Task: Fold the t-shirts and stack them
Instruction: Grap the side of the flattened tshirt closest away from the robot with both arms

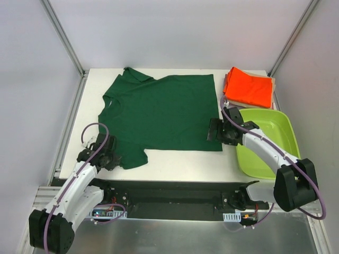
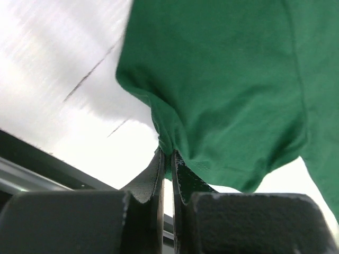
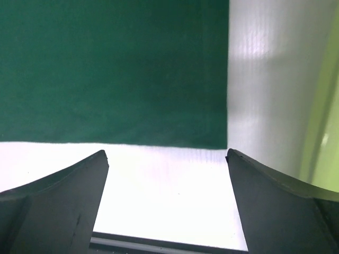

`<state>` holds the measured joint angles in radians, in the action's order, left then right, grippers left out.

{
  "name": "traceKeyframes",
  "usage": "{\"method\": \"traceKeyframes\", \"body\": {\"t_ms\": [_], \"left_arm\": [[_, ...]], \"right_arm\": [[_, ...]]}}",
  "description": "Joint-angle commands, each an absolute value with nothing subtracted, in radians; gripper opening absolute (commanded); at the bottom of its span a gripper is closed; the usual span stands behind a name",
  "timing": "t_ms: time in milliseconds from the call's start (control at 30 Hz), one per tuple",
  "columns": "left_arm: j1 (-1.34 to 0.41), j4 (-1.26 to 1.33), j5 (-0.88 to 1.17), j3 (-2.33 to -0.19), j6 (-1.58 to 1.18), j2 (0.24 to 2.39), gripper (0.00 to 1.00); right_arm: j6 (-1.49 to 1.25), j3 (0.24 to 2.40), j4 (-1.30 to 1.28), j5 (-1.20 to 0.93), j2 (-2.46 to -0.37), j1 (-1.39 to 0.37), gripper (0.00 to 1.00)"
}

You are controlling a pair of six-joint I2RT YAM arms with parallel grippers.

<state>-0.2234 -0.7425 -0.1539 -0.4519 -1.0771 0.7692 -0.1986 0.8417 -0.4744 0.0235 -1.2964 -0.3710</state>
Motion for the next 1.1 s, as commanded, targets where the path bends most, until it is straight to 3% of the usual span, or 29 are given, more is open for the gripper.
{"method": "traceKeyframes", "body": {"t_ms": [0,100,233,367,667,867,1067], "left_arm": [[-0.23,-0.684,-0.129,-0.495,-1.012,0.732,0.0],[-0.23,-0.658,-0.11,-0.503,-0.985,0.735,0.0],[-0.23,-0.655,-0.127,-0.508,-0.968,0.759,0.0],[-0.23,-0.644,-0.117,-0.514,-0.96,0.787,0.0],[-0.23,-0.627,-0.112,-0.522,-0.956,0.793,0.0],[-0.23,-0.626,-0.115,-0.538,-0.959,0.79,0.0],[-0.23,-0.621,-0.12,-0.548,-0.956,0.79,0.0]], "right_arm": [[-0.345,0.792,-0.468,0.067,-1.261,-0.435,0.95],[-0.417,0.744,-0.434,0.116,-1.258,-0.475,0.9],[-0.523,0.641,-0.299,0.156,-1.246,-0.483,0.73],[-0.561,0.626,-0.265,0.184,-1.279,-0.482,0.66],[-0.63,0.614,-0.235,0.261,-1.359,-0.482,0.59],[-0.63,0.621,-0.248,0.271,-1.356,-0.483,0.32],[-0.615,0.633,-0.273,0.298,-1.382,-0.483,0.28]]}}
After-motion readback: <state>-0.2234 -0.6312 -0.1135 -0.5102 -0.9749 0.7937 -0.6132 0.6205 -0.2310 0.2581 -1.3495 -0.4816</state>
